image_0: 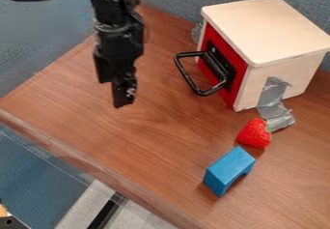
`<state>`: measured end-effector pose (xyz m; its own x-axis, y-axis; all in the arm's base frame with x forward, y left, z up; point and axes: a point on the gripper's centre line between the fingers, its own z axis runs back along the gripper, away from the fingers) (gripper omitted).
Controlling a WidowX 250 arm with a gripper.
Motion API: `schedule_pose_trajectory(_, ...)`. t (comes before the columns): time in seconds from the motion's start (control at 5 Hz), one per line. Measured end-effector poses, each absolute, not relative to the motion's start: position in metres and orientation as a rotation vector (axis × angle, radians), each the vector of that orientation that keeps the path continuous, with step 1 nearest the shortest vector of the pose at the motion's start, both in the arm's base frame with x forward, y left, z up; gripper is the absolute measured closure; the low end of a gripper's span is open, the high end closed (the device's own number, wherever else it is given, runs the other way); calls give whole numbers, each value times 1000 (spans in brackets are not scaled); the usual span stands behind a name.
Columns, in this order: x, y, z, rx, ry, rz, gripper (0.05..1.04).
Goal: Close the drawer
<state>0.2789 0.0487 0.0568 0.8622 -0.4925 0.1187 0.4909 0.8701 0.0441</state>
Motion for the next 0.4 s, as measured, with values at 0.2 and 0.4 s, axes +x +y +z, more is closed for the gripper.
schedule_pose_trajectory(0.2,273,53,67,-19,-144,-505,83)
schedule_pose_trajectory(0.4,265,57,73,-15,-137,-501,83)
